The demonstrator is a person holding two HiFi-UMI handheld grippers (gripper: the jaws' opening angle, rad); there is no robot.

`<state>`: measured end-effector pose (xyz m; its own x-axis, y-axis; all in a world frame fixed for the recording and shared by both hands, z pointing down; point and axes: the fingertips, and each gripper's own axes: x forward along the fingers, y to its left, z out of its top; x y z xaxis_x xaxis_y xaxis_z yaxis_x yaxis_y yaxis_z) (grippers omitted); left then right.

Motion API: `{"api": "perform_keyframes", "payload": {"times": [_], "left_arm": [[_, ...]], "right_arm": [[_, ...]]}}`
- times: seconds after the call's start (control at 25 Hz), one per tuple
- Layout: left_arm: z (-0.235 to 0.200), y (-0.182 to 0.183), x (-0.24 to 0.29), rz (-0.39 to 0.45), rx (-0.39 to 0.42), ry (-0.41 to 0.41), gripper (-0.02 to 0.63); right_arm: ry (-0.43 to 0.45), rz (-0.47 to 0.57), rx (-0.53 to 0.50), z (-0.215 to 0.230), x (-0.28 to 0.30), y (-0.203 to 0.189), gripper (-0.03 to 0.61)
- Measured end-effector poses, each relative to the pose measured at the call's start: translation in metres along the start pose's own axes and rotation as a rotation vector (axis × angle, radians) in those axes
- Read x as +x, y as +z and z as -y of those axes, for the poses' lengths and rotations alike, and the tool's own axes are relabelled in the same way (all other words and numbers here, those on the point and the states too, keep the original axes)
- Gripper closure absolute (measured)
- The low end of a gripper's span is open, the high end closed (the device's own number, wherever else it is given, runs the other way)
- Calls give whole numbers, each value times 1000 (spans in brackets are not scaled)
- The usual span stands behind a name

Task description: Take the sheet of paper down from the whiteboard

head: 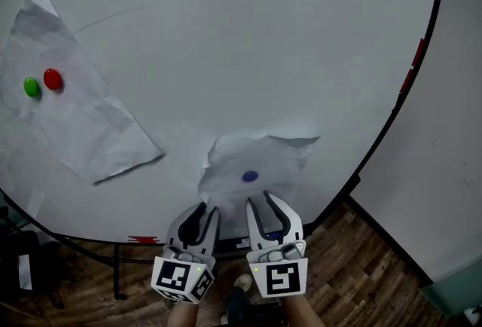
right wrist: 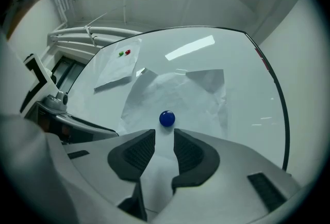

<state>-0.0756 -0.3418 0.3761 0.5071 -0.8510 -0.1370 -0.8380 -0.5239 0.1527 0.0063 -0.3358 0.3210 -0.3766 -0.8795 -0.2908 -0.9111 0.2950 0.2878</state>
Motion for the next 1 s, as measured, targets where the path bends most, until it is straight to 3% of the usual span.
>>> {"api": "perform_keyframes", "payload": {"times": [0.32, 0.52, 0.72, 1.0], "left_arm": [[-5, 9, 5, 21, -20, -18, 508], [-2, 14, 8, 33, -30, -40, 515], [-4, 16, 10, 46, -37, -39, 532], [-5, 15, 12, 51, -35, -28, 572]], "right_arm": [[-15, 40, -23, 5, 16, 10, 466], [24, -17, -139, -1, 22, 6, 463], [14, -2, -126, 0, 28, 9, 440], [46, -33, -223, -4, 30, 5, 428]]}}
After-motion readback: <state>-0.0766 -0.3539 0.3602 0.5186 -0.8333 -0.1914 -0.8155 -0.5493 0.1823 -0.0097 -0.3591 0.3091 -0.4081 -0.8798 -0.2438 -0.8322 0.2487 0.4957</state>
